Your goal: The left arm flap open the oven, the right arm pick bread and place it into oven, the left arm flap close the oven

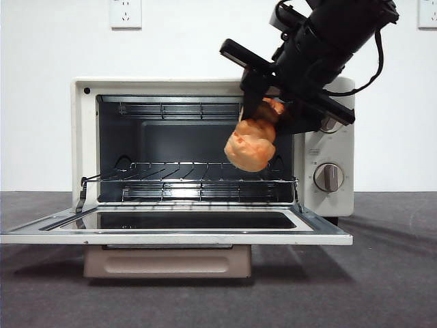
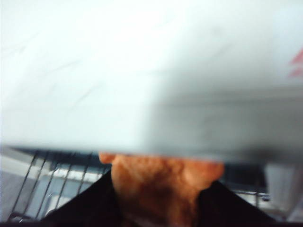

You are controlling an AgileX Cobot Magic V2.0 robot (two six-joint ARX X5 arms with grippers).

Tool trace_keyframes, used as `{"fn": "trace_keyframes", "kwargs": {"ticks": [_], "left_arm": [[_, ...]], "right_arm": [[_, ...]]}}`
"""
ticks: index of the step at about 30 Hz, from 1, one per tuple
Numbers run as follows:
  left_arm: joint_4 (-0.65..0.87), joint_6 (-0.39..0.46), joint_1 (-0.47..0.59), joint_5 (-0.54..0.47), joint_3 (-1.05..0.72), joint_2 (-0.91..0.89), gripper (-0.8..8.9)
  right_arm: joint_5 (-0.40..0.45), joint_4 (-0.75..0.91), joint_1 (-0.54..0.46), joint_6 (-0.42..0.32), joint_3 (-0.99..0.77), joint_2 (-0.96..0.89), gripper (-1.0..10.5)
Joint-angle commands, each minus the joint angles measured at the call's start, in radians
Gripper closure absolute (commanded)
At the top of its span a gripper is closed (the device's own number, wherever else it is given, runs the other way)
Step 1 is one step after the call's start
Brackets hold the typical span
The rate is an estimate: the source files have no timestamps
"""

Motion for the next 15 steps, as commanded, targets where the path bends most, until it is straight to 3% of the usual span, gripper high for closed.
{"fn": "trace_keyframes", "kwargs": {"ticks": [1, 15], "left_arm": [[0.027, 0.011, -0.008, -0.007, 0.019, 0.001, 7.97], [0.031, 0.026, -0.008, -0.008, 0.019, 0.003, 7.97]], "right_arm": [[-0.003, 0.026, -0.002, 0.011, 0.019, 0.029, 7.8], [-0.022, 0.07, -0.001, 0.01, 0.021, 0.085, 7.6]]}}
